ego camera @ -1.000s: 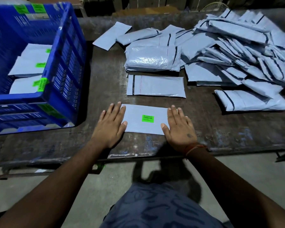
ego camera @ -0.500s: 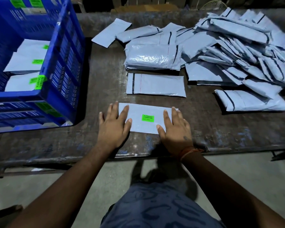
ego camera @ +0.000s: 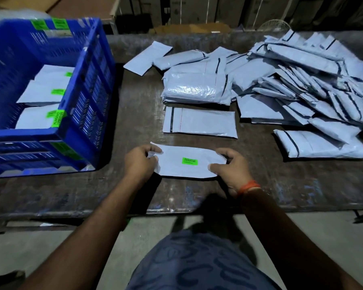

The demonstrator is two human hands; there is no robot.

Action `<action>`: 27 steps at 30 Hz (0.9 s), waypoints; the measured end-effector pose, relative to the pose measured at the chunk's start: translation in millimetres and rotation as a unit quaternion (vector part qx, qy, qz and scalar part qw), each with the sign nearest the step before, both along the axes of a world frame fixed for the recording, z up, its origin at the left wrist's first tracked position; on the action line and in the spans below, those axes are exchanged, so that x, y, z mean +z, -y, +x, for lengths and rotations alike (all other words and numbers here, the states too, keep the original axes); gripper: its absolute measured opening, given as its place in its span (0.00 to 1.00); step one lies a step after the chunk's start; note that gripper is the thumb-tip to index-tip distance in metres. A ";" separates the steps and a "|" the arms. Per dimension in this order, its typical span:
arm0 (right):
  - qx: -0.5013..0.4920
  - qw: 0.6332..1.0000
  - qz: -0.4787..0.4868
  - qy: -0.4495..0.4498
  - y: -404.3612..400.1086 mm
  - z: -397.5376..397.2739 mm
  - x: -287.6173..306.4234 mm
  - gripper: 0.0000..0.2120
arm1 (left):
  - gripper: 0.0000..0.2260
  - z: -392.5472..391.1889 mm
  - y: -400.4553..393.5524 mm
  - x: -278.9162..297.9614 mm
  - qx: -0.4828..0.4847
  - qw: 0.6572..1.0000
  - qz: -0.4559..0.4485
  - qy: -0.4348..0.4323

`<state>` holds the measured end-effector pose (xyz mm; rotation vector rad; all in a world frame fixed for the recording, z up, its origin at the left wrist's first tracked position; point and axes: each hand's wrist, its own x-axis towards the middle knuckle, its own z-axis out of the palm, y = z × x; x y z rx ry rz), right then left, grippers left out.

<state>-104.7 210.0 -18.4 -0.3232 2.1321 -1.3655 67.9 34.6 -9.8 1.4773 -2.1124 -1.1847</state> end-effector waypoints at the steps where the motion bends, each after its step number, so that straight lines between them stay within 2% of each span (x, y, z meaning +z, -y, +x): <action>1: -0.014 0.997 -0.042 0.062 0.1 -2.3 7.3 0.24 | 0.13 -1.3 2.7 3.2 -0.004 0.999 0.040 -0.032; 4: 0.012 0.968 -0.107 0.228 0.9 -13.2 34.6 0.18 | 0.14 -5.9 10.4 20.8 -0.008 0.991 0.098 -0.087; 7: 0.014 0.951 -0.157 0.266 4.4 -25.2 54.3 0.12 | 0.11 -9.1 17.6 51.8 -0.003 0.992 0.059 -0.112; 12: 0.069 0.979 -0.160 0.102 34.9 -35.5 98.8 0.08 | 0.08 6.5 44.4 113.6 0.016 0.991 -0.010 -0.136; 16: 0.119 0.969 -0.211 -0.058 82.9 -24.4 145.9 0.08 | 0.06 32.0 73.9 164.7 0.025 0.983 -0.052 -0.172; 19: 0.146 0.954 -0.224 -0.133 129.6 -6.9 169.9 0.08 | 0.06 60.3 112.3 195.9 0.023 0.979 -0.047 -0.199; 24: 0.184 0.926 -0.216 -0.250 220.9 44.4 201.9 0.08 | 0.06 121.0 206.9 220.6 0.015 0.984 -0.076 -0.162; 27: 0.207 0.912 -0.175 -0.307 275.2 86.1 209.8 0.09 | 0.06 162.3 261.4 219.8 -0.004 0.991 -0.094 -0.096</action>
